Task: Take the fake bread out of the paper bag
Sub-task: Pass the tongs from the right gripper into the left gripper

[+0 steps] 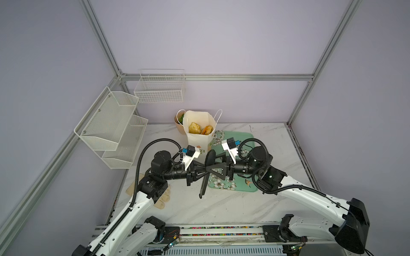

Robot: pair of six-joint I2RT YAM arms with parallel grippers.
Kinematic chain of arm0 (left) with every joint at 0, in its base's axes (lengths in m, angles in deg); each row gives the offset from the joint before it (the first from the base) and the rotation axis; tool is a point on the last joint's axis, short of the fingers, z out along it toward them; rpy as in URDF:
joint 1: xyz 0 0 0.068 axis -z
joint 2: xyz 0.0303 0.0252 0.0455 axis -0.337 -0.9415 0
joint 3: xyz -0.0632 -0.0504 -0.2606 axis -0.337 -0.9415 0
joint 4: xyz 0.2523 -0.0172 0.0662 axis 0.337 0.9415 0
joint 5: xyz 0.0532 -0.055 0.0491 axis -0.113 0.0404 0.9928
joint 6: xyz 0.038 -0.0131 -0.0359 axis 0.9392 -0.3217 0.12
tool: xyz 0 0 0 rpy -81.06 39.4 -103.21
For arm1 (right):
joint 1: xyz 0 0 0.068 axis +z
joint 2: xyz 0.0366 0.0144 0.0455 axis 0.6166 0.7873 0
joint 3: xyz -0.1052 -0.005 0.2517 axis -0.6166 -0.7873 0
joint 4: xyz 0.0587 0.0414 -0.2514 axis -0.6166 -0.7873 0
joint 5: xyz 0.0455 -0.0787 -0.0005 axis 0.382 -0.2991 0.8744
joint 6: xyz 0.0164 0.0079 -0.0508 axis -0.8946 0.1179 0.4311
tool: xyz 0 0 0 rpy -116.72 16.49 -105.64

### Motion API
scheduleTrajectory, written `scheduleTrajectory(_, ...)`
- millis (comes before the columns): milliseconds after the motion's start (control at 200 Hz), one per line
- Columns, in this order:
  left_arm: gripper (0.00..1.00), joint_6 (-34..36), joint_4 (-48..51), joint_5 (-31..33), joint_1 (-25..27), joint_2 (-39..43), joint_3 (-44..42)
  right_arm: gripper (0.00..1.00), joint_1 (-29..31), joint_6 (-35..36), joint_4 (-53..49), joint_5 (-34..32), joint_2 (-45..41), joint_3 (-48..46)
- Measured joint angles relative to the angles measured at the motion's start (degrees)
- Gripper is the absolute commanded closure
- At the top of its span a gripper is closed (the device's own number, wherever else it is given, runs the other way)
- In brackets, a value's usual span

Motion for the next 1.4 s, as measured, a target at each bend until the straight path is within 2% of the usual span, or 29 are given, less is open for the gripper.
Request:
scheduleTrajectory(65,1.00,-0.8,-0.8,-1.9,0.0,-0.5,0.3,0.66,0.0,-0.2,1.2,1.0,0.6,0.0)
scheduleTrajectory(135,1.00,-1.3,-1.1,-3.6,0.0,-0.9,0.9,0.75,-0.2,-0.6,1.8,1.6,1.2,-0.1)
scheduleTrajectory(310,0.92,-1.1,-0.1,-4.0,0.0,-1.2,1.4,0.89,-0.3,0.0,2.7,1.4,1.7,-0.2)
scheduleTrajectory(440,0.74,0.3,0.9,-3.0,0.0,-0.8,1.4,0.96,-0.2,0.0,2.9,0.1,1.7,-0.4)
scheduleTrajectory(510,0.56,1.2,1.6,-2.2,0.0,-0.3,1.4,0.97,-0.2,-0.2,3.3,-1.0,1.7,-0.5)
scheduleTrajectory(570,0.44,2.0,1.9,-1.3,0.0,0.2,1.4,0.98,-0.2,-0.2,3.8,-2.0,1.6,-0.5)
scheduleTrajectory(760,0.27,3.1,3.3,2.4,0.0,3.8,1.2,0.98,-0.3,-0.1,4.4,-5.0,1.6,-0.5)
scheduleTrajectory(980,0.26,3.6,3.1,6.3,0.0,8.7,-3.1,0.98,-0.4,-0.2,4.8,-4.9,1.7,0.3)
scheduleTrajectory(1400,0.34,3.3,2.0,6.5,0.0,3.4,-7.1,0.98,-0.7,-0.4,5.6,-3.4,2.9,2.4)
